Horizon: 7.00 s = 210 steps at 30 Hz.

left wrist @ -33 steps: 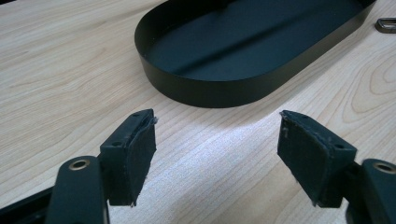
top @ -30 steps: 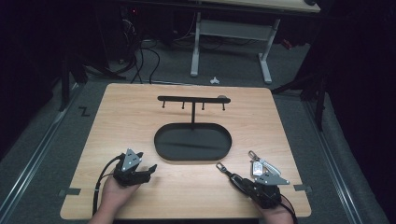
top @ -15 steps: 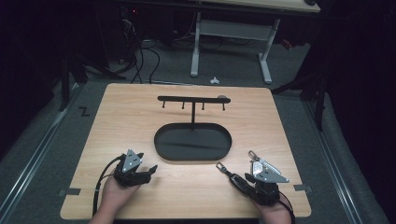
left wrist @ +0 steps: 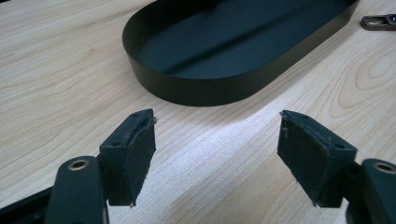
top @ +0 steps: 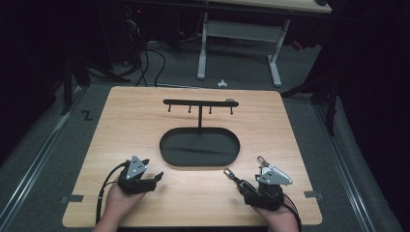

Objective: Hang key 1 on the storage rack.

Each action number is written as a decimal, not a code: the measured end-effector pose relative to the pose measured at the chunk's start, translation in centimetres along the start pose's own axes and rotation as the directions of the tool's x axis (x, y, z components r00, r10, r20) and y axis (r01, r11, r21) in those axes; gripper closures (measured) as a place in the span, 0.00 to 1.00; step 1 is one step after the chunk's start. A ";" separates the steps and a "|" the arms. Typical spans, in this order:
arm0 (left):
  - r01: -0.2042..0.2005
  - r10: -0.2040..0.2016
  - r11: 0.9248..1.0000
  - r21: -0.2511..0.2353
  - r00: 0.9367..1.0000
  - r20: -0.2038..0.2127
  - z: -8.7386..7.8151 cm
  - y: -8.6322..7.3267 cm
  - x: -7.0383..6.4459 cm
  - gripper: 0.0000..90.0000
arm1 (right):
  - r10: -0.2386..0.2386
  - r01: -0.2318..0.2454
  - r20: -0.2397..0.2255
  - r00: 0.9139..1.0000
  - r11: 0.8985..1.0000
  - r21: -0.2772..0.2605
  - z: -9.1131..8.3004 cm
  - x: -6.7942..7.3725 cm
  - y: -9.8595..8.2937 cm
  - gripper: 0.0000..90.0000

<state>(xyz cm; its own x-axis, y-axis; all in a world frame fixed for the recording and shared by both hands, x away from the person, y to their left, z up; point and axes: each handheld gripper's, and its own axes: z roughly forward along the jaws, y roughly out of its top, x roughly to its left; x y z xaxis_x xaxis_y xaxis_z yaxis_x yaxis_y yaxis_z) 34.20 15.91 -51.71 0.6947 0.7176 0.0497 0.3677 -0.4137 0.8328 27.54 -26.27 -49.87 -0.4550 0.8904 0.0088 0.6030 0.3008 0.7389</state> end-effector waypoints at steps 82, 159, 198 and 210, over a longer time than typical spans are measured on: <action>0.043 -0.039 0.997 -0.071 0.998 0.051 -0.7 0.3 0.3 0.22 | -0.173 0.238 -0.164 0.971 0.702 0.672 8.0 1.1 9.6 0.73; 0.002 0.002 0.999 -0.036 0.995 0.101 -0.3 0.4 -0.3 0.23 | -0.177 0.260 -0.191 0.966 0.642 0.721 9.2 1.0 9.8 0.89; -0.008 0.012 1.000 -0.030 0.994 0.109 -0.2 0.3 -0.4 0.24 | -0.124 0.193 -0.149 0.981 0.711 0.676 3.4 0.0 12.8 0.90; -0.007 0.010 1.000 -0.028 0.995 0.104 -0.2 0.2 -0.4 0.24 | -0.148 0.214 -0.156 0.977 0.744 0.633 2.1 0.0 14.8 0.89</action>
<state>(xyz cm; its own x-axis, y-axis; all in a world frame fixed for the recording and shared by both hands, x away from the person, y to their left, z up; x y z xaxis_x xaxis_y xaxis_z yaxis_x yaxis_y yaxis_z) 33.90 15.63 -51.46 0.7588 0.6513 0.0002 0.3457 -0.4030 0.8474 37.82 -21.06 -40.29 -0.6359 0.7718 0.0046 0.7661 0.6305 0.1249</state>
